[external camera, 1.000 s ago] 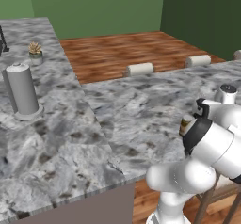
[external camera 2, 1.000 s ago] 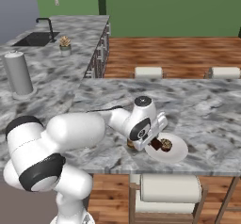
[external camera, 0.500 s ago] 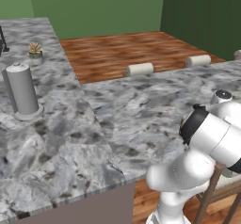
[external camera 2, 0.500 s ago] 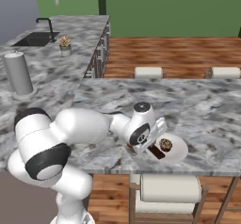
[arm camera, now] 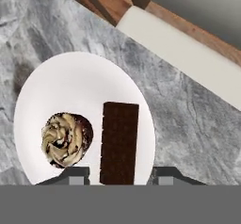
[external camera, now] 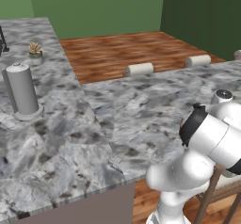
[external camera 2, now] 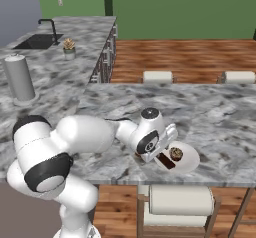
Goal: Take the cinnamon bottle from the cabinet and place it on the dining table, next to the plate with the cupcake. Then take the chocolate from the dining counter and place it on the cupcake plate.
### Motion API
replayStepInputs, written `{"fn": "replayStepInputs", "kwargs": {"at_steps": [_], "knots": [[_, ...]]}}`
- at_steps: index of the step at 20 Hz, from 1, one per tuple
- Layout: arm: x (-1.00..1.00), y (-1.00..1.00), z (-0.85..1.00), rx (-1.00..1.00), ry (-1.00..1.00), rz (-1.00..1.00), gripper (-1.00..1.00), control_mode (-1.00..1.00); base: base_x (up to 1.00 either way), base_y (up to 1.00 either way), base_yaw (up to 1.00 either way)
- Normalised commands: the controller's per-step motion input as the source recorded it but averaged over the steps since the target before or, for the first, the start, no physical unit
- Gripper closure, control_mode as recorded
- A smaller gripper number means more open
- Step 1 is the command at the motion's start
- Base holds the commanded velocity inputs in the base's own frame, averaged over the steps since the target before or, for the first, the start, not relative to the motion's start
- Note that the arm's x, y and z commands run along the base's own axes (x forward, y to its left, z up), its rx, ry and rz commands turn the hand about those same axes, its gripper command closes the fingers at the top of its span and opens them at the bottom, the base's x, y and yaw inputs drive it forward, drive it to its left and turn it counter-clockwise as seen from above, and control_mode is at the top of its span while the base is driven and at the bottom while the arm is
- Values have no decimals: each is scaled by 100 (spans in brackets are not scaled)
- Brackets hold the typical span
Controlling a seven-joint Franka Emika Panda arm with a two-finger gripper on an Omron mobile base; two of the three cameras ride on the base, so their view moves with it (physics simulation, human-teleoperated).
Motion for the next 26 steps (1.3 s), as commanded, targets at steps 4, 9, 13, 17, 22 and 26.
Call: {"fn": "replayStepInputs", "kwargs": {"at_steps": [4, 9, 13, 17, 22, 26], "knots": [[-21, 24, 95, 0, -11, -3, -100, -100, 0, 0, 0], [-29, 75, 100, -5, -10, -4, -100, -100, 0, 0, 0], [-34, 100, 100, -13, -8, -8, -100, -100, 0, 0, 0], [-36, 100, 81, -16, -2, -5, -100, -100, 0, 0, 0], [-28, 100, 16, -23, 5, 0, -100, -100, 0, 0, 0], [-10, 72, -5, -16, 16, 2, -100, -100, 0, 0, 0]]}}
